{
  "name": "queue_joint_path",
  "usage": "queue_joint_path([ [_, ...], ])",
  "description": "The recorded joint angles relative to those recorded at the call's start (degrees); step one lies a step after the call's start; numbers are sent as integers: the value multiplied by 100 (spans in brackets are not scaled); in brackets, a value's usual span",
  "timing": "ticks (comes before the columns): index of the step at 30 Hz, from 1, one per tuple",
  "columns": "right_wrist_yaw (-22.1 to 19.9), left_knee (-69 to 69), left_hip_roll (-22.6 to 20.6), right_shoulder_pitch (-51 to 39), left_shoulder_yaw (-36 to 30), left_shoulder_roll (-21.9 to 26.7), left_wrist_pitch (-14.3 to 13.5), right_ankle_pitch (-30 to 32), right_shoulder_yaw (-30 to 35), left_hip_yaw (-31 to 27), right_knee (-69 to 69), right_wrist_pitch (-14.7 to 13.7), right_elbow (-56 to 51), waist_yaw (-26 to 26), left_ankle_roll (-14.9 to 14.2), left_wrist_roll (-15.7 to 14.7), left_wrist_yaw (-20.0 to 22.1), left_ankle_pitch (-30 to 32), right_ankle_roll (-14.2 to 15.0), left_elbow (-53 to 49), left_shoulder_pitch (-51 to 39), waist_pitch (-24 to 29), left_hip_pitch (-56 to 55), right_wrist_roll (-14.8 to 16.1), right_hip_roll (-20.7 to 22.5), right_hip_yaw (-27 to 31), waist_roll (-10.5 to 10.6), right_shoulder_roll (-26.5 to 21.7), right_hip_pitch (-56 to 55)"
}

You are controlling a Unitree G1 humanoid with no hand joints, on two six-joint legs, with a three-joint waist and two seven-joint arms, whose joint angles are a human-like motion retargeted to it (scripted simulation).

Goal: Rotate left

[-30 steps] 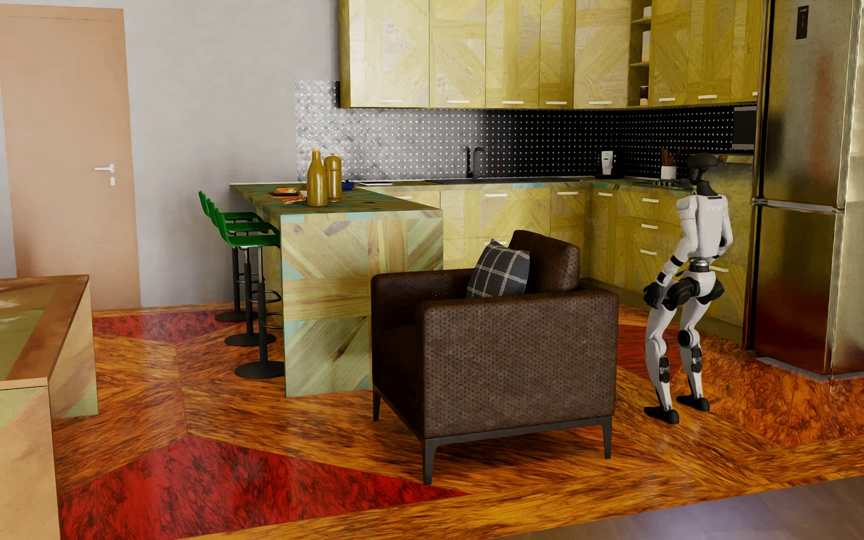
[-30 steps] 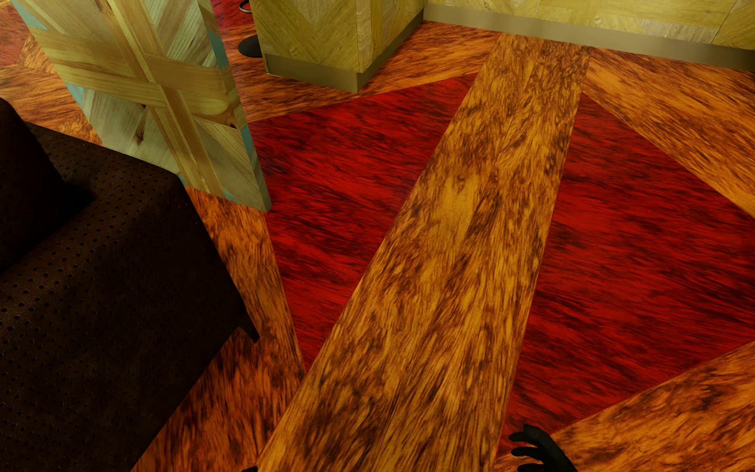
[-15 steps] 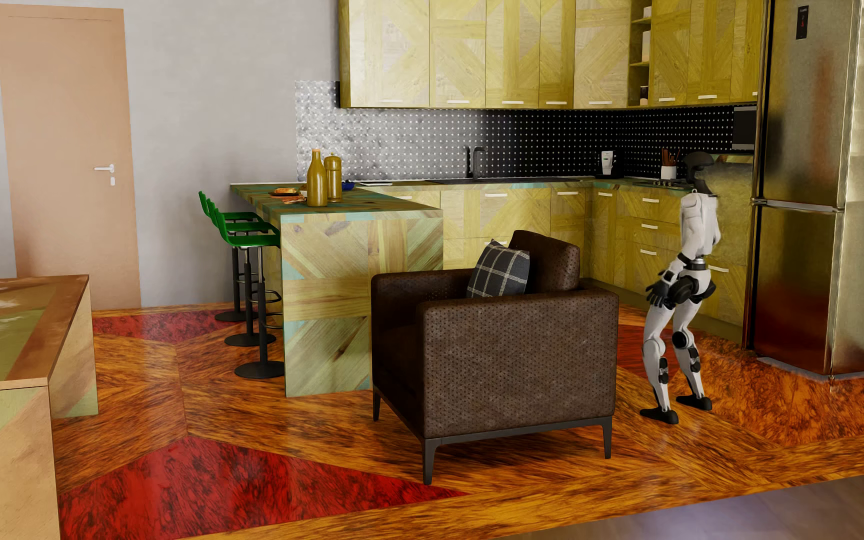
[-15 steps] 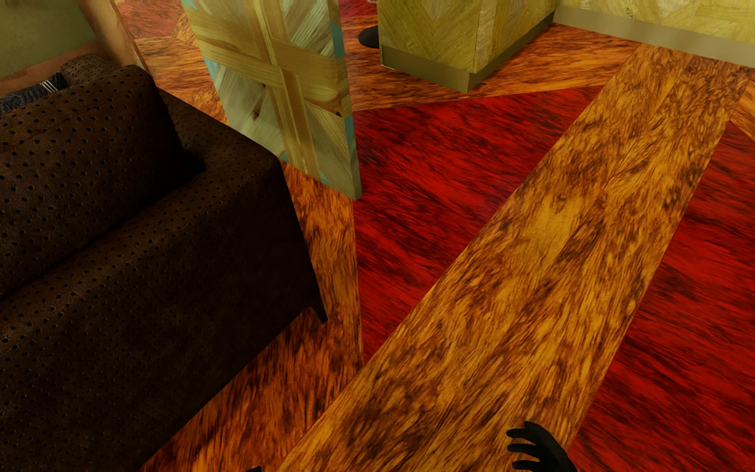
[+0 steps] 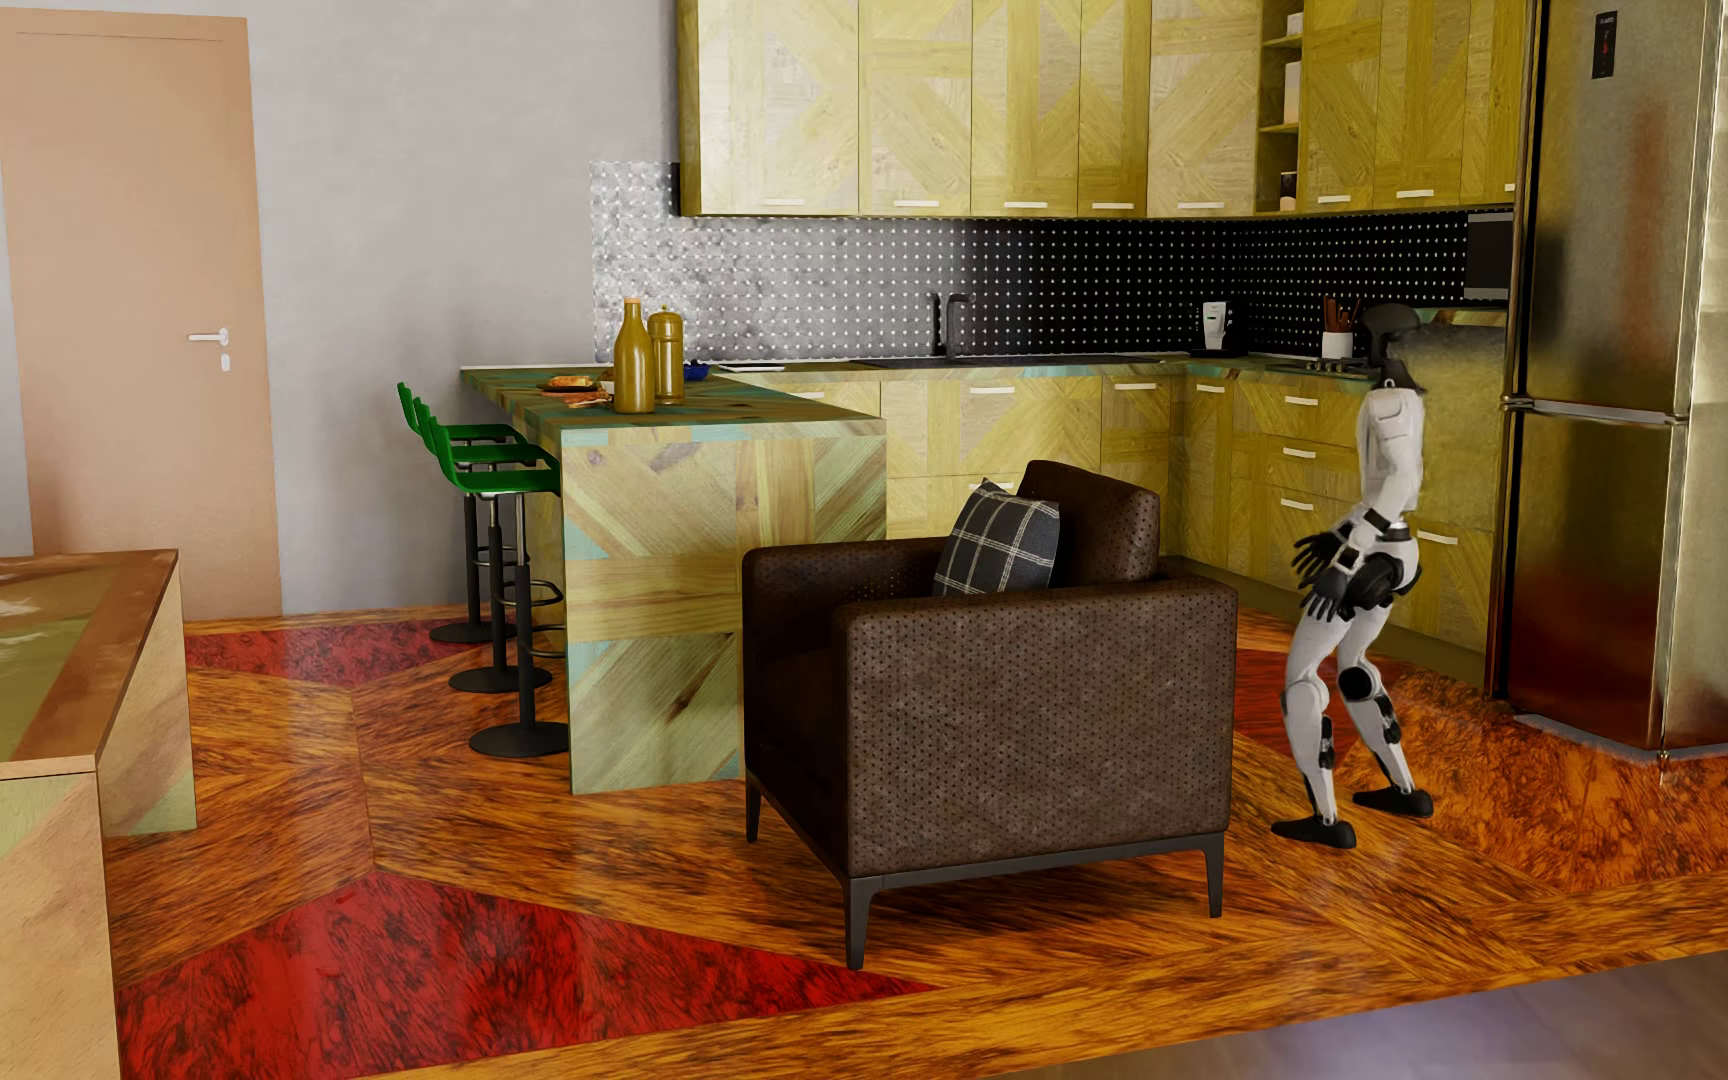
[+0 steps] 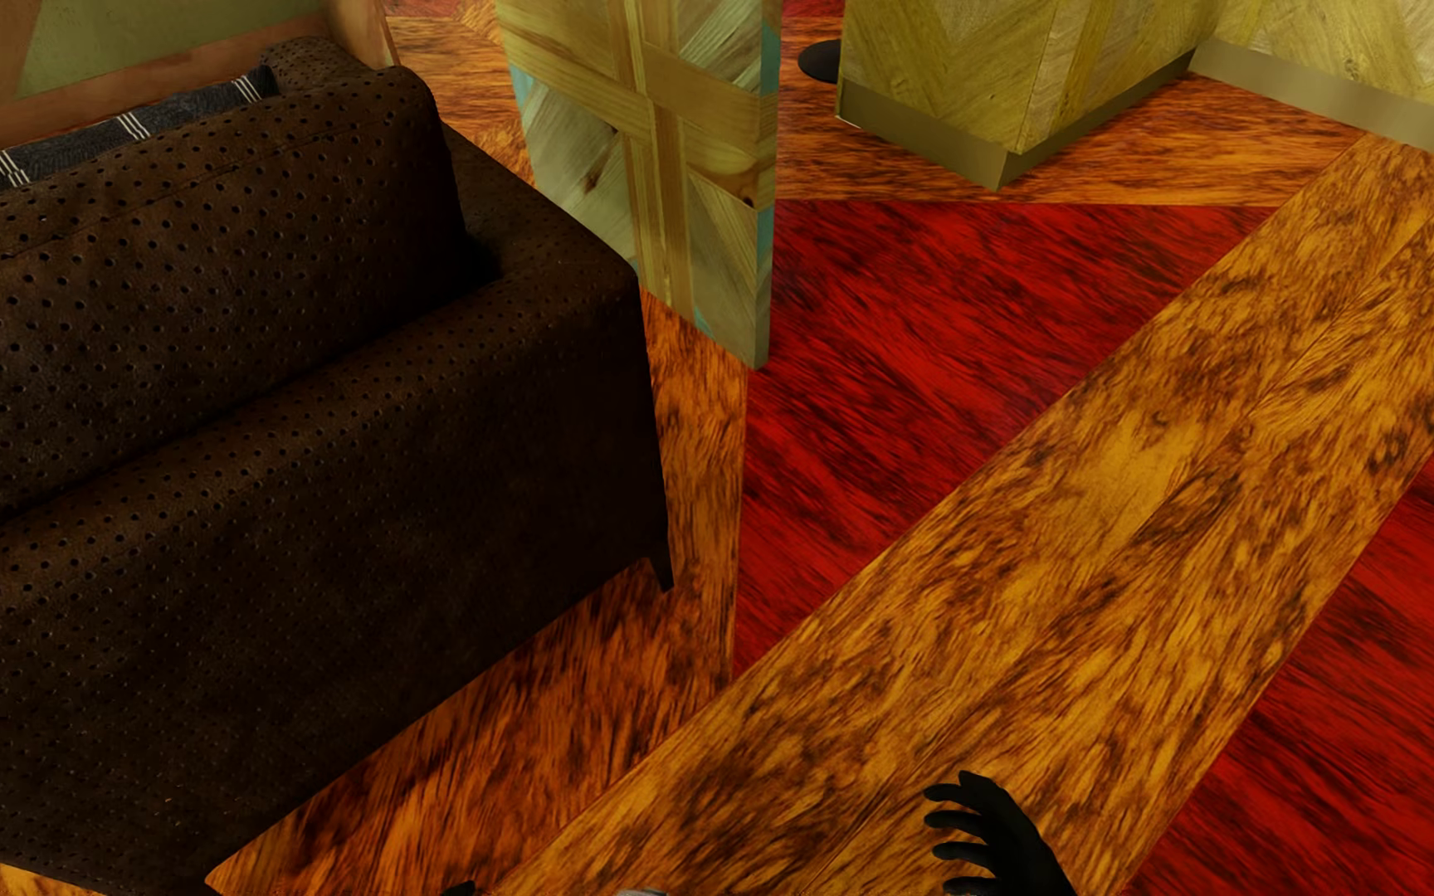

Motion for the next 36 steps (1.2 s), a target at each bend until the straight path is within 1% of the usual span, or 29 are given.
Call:
queue_joint_path([
  [2, 18, -144, -203, -7, -27, -141, -95, 459, -60, -240, 823, 207, -143, -42, 7, -41, 81, 183, -25, -145, 217, 129, 8, -85, -17, 166, -65, -73, -379],
  [4, 52, -415, -374, -4, 86, -131, -458, -87, -123, -369, -340, 338, 143, 386, 52, -357, 217, 250, -134, -138, 471, -32, -74, -184, -6, 400, -271, -205, 186],
  [5, 69, -328, -255, -75, 54, -106, -531, -22, -256, -325, -629, 284, 299, 616, 285, -432, 188, 70, 243, -102, 453, 13, -81, -190, 25, 272, -158, -268, 408],
  [6, 35, -114, -113, -217, 30, -142, -498, -36, -176, -112, -425, 218, 229, 525, 478, -396, 140, -169, 326, -98, 400, 75, -195, -136, -15, 193, -87, -221, 352],
  [7, -13, 16, -47, -318, 33, -188, -425, -50, -70, -61, -78, 82, 203, 337, -71, -310, 62, -212, 220, -17, 335, 115, -280, -68, -53, 147, -11, -156, 217],
  [8, -64, -10, -100, -282, 13, -89, -320, -16, -9, -158, 411, -5, 13, 177, 194, -208, -68, 323, -17, 186, 170, 128, -348, 1, -35, 132, 48, -28, -19],
  [9, -80, -164, -227, -179, 23, -58, -233, -18, 72, -281, 665, -84, 56, 59, -32, -192, -176, 503, -241, 74, 229, 88, -390, -2, -22, 246, -52, 66, -183],
  [10, -38, -299, -329, 5, 43, -67, -215, -296, 109, -317, 228, -88, 144, 167, -45, -243, -158, 493, -385, -65, 308, 8, -434, -55, -19, 386, -173, -15, -25],
  [11, 48, -272, -257, 222, 117, -254, -183, -264, -119, -213, -334, -44, 348, 491, 423, -246, 16, 254, 100, -95, 178, 7, -452, -100, -23, 285, -85, -186, 317],
  [12, 71, -187, -156, 186, 45, -296, -115, -282, -125, -31, -333, 188, 269, 545, 497, -211, 141, -36, 353, -294, 195, 31, -523, -120, -98, 128, -29, -256, 367],
  [13, 62, 144, -55, 10, 2, -279, -133, -327, -63, 143, -303, 350, 275, 429, 840, -189, 200, -487, 266, -243, 290, 23, -613, -143, -131, -18, 67, -230, 433],
  [14, 25, 571, 109, -271, -32, -265, -134, -443, -39, 272, -142, 437, 292, 239, 1062, -126, 188, -875, -6, -186, 375, 28, -762, -153, -100, -123, 239, -183, 446],
  [15, -46, 586, 159, -367, -164, -44, -122, -268, -61, 214, 816, 406, 63, 24, 93, -65, 86, -368, 25, 91, 194, 91, -819, -132, -128, -70, 307, -183, 9],
  [16, -119, 355, 53, -427, -157, 139, -152, 129, -42, 63, 1658, 329, 1, -182, 42, -91, -35, 471, 34, 251, 172, 91, -825, -126, -33, 187, 275, -150, -468],
  [17, -167, 65, -139, -336, -106, 145, -180, 223, -94, -54, 1795, 199, 96, -331, 72, -222, -108, 729, -39, 174, 257, 13, -875, -194, 114, 476, 68, -51, -756],
  [18, -148, 11, -276, -112, 138, -136, -295, -288, -178, -46, 645, 76, 291, -131, 39, -361, 31, 412, -32, -99, 454, 5, -856, -280, 113, 607, -114, -138, -462],
  [19, -127, 471, -222, -6, 11, -220, -453, -348, -281, 78, 308, 49, 600, 155, 424, -432, 292, -268, 311, -65, 302, 94, -807, -315, 50, 400, -6, -294, -144],
  [20, -132, 1321, -79, -70, -38, -174, -557, -422, -263, 311, 394, 248, 476, 202, 795, -389, 409, -788, 428, -102, 272, 83, -841, -277, 20, 252, 81, -329, -111],
  [21, -160, 1763, 40, -163, -4, -65, -586, -517, -189, 380, 517, 332, 361, 95, 841, -255, 379, -1174, 130, -59, 265, -29, -643, -215, 31, 136, 176, -290, -155],
  [22, -223, 1459, 186, -313, -90, 117, -575, -562, -108, 296, 863, 300, 372, -111, 232, -126, 286, -1283, 1, 14, 230, -111, -241, -144, 83, 38, 303, -166, -291],
  [25, -462, 971, -154, -5, -8, 2, -474, 214, -78, 5, 1444, 121, 163, -331, 218, -24, -3, -871, 268, -41, 65, -17, -124, 0, 78, 362, 1, 33, -659],
  [26, -478, 714, -245, 113, -37, -114, -466, -122, -257, -44, 413, 138, 157, -238, 210, -71, -59, -728, 315, -154, 165, -26, -63, -26, 94, 471, -174, -86, -369],
  [27, -520, 592, -255, 176, -59, -168, -419, -150, -396, -105, 44, 60, 346, -21, 202, -165, -127, -653, 129, -174, 66, 29, -19, -25, 77, 377, -216, -192, -171],
  [29, -624, 602, -242, 192, 105, -55, -376, -149, -301, -176, -28, 44, 180, -24, 190, -297, -231, -620, 145, -29, -71, 160, -46, 55, 35, 205, -216, -163, -71],
  [30, -647, 589, -290, 187, 100, -60, -328, -108, -220, -199, 71, 48, 84, -30, 206, -221, -189, -598, 167, -50, -57, 226, -33, 111, -9, 193, -203, -44, -96],
  [32, -586, 452, -369, -213, -14, -111, -286, 662, -59, -349, 1036, 285, -69, -130, 219, 0, -16, -450, 128, 78, 63, 403, 43, 173, -17, 238, -91, -13, -575],
  [33, -518, 289, -408, -245, -30, -23, -266, 856, -91, -435, 1058, 187, 21, -94, 207, 33, 63, -339, 41, 46, 127, 360, 81, 151, 48, 333, -106, -22, -661],
  [35, -356, 15, -589, -16, 144, -169, -201, 294, -297, -491, -231, -183, 284, 113, 198, 94, 221, -168, -254, -130, 139, 172, 92, 55, 84, 484, -303, -145, -348],
  [36, -294, 72, -444, 44, -103, -122, -215, 316, -328, -357, -285, -186, 267, 193, 174, 67, 204, -149, 213, -22, 20, 106, 12, 47, 51, 390, -199, -341, -297],
])
